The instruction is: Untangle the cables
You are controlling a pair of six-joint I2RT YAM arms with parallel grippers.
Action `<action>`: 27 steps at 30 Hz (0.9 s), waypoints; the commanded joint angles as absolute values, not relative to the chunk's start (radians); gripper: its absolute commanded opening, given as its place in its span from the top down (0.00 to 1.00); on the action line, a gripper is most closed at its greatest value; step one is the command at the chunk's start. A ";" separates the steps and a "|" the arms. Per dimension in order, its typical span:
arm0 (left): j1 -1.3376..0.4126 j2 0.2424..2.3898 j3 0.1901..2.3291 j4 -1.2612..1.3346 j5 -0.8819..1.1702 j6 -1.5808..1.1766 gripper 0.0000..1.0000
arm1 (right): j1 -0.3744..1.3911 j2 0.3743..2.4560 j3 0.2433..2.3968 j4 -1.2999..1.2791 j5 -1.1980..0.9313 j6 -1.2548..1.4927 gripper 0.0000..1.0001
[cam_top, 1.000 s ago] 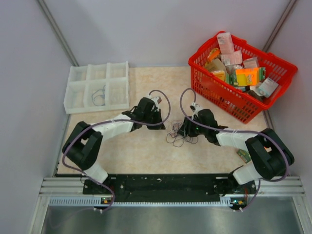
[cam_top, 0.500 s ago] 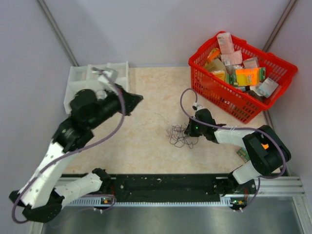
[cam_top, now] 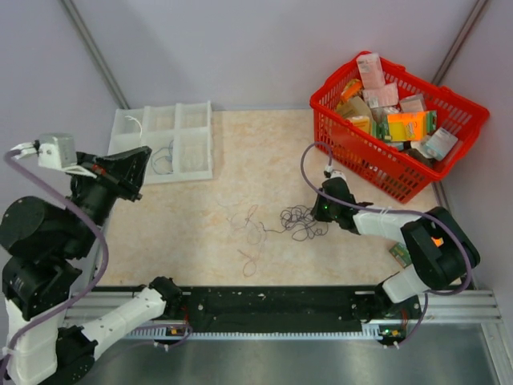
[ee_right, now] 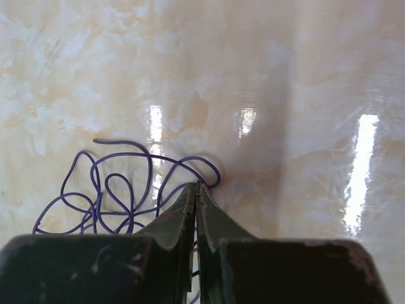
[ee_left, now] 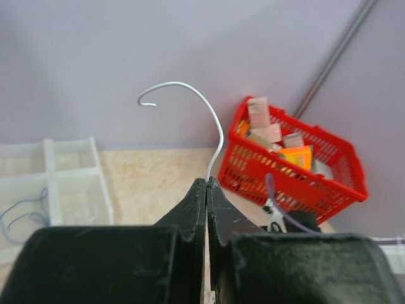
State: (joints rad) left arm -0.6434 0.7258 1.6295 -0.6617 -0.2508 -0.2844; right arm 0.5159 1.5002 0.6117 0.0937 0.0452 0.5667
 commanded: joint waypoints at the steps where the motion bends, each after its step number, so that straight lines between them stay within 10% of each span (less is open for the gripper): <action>1: -0.644 0.776 1.626 -0.770 -0.409 -0.273 1.00 | 0.497 1.470 0.632 0.026 0.144 0.574 1.00; 5: -0.646 0.770 1.612 -0.764 -0.417 -0.293 1.00 | 0.494 1.460 0.641 0.041 0.065 0.511 0.96; 10: -0.644 0.782 1.557 -0.712 -0.310 -0.347 1.00 | 0.578 1.306 0.552 0.221 -0.101 0.375 0.44; 15: -0.644 0.819 1.584 -0.686 -0.213 -0.367 1.00 | 0.702 1.184 0.575 0.236 -0.187 0.230 0.19; 27: -0.646 0.861 1.762 -0.681 -0.100 -0.383 1.00 | 0.779 1.385 0.666 0.376 -0.535 0.198 0.16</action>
State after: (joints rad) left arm -0.6434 0.8658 1.6863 -0.7525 -0.1730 -0.3592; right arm 0.7666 1.3167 0.6117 0.2920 -0.4343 0.2169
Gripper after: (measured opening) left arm 0.010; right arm 0.840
